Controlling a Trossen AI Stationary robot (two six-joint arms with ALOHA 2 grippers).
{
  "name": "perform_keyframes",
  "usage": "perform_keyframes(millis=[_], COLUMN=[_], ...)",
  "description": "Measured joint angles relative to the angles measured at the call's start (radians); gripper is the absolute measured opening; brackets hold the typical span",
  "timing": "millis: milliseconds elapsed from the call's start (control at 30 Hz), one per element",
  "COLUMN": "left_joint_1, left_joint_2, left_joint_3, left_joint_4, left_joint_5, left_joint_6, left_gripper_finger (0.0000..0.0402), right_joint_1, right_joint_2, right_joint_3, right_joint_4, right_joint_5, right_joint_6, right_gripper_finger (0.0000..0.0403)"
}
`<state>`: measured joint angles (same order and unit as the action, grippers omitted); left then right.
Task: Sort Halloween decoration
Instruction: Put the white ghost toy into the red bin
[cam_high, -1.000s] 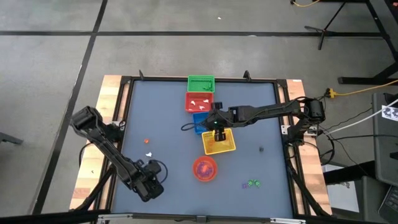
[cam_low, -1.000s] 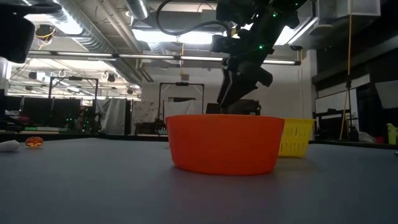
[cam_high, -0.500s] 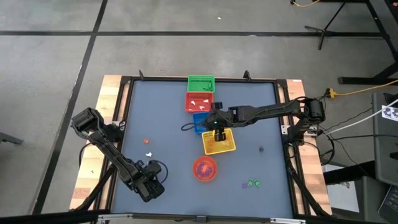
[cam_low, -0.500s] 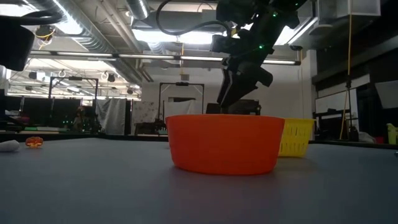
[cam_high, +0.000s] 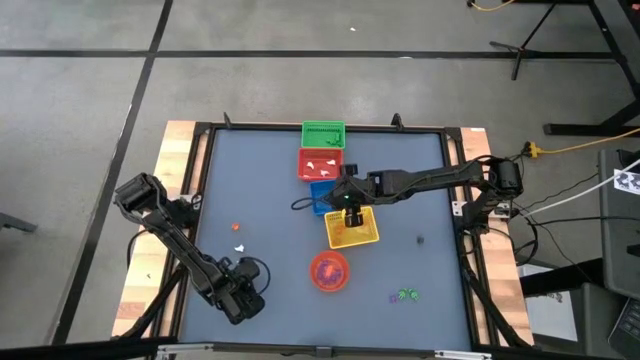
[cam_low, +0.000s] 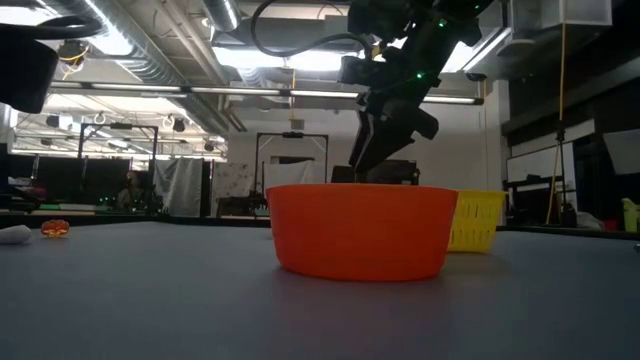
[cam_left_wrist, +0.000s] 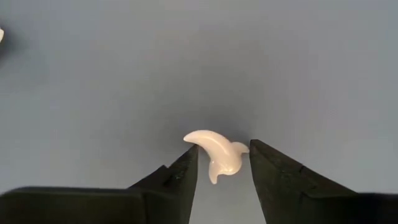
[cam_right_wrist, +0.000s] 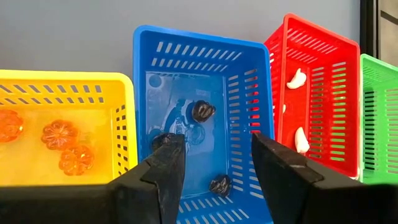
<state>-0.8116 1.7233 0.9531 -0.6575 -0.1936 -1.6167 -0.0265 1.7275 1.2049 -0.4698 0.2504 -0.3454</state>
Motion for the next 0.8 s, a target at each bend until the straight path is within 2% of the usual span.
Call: perform_keyframes(millis=[800], left_joint_1=[0.000], left_joint_2=[0.000], left_joint_3=[0.000], left_joint_4=[0.000], left_joint_5=[0.014], left_joint_6=[0.000], left_gripper_finger=[0.0055], right_joint_1=[0.000], right_joint_2=[0.000], right_joint_3=[0.000], right_joint_4=[0.000], right_joint_5=[0.000], right_joint_6=[0.000], right_gripper_finger=[0.0184])
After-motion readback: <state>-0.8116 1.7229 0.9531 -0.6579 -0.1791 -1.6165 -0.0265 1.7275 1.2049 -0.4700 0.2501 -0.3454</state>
